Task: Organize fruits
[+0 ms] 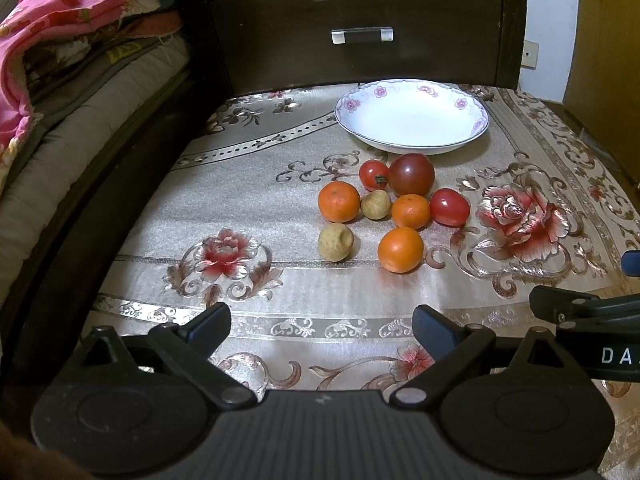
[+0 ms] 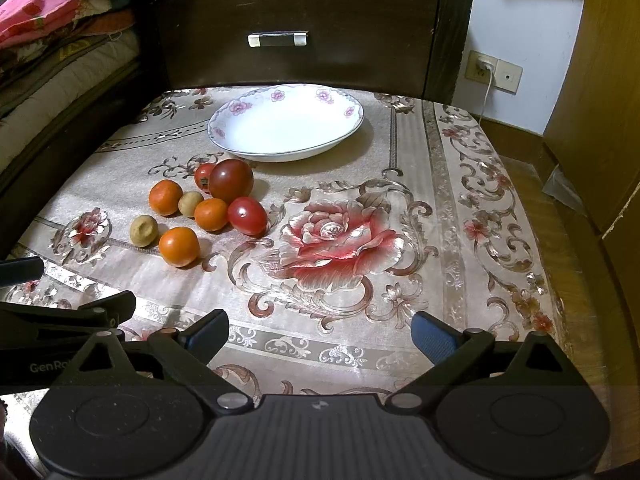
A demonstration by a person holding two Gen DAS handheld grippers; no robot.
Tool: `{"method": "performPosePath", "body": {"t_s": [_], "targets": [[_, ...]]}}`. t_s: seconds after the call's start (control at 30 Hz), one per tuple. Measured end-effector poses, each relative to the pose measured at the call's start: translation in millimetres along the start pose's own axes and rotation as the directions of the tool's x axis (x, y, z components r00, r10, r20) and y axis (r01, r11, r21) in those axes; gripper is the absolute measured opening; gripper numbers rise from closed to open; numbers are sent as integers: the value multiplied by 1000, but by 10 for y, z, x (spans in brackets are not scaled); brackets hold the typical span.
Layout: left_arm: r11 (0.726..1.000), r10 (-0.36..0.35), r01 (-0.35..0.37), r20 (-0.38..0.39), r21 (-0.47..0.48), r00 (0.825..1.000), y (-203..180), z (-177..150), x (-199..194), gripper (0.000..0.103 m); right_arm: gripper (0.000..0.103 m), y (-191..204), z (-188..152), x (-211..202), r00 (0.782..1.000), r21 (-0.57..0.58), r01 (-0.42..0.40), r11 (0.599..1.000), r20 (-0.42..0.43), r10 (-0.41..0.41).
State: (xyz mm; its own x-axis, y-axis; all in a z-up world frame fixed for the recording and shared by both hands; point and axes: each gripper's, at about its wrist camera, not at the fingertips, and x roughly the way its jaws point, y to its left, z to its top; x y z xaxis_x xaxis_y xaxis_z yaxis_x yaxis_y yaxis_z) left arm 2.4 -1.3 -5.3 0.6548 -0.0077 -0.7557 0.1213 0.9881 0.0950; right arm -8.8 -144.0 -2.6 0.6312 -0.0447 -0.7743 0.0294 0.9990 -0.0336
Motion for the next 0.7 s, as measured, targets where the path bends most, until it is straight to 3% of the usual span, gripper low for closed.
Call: {"method": "performPosePath", "body": {"t_s": [0.7], "targets": [[1000, -4, 4, -2, 5, 1000, -1, -19, 4, 100, 94, 12, -5, 1, 1000, -1, -4, 1000, -2, 4]]}}
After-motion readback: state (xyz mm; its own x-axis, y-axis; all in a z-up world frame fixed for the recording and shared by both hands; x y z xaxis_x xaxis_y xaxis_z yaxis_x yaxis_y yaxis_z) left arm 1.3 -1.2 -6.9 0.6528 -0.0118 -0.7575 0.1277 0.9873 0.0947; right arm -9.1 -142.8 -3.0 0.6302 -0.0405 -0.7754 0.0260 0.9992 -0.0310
